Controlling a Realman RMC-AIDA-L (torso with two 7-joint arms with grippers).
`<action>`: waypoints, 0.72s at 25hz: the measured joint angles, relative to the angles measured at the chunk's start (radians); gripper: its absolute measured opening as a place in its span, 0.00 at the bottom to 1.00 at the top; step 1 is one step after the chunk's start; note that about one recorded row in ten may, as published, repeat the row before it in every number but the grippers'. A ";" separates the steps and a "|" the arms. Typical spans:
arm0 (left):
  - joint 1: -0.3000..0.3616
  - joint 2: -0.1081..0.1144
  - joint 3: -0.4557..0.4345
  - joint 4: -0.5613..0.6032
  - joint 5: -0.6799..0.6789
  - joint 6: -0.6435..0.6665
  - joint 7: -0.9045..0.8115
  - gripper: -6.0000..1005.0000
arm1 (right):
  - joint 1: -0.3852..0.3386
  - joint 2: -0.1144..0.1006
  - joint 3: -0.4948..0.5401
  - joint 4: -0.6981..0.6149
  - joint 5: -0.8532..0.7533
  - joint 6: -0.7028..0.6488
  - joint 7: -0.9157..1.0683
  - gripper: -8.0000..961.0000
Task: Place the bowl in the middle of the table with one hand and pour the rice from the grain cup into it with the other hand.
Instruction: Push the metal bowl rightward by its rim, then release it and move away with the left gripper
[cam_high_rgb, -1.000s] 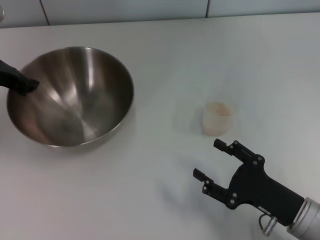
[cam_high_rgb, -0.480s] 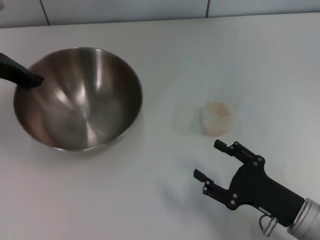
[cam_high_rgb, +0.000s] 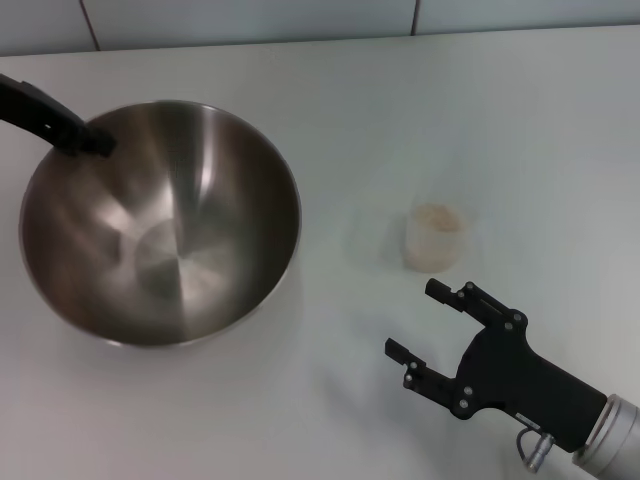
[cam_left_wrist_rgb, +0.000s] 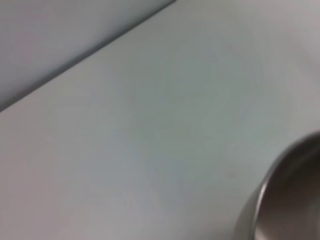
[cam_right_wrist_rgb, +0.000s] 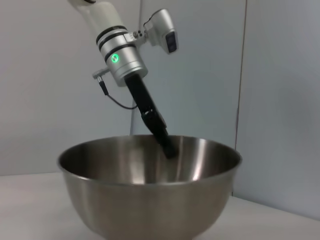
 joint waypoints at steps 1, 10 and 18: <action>-0.006 0.001 0.000 -0.001 -0.016 0.020 0.002 0.03 | 0.000 0.000 0.000 0.000 0.000 0.000 0.000 0.79; -0.030 -0.035 0.007 -0.010 -0.074 0.037 0.025 0.03 | 0.000 0.001 0.004 0.000 0.000 0.000 0.001 0.79; -0.039 -0.089 0.083 -0.071 -0.070 -0.116 0.056 0.03 | 0.002 0.001 0.003 0.000 0.000 -0.004 0.001 0.79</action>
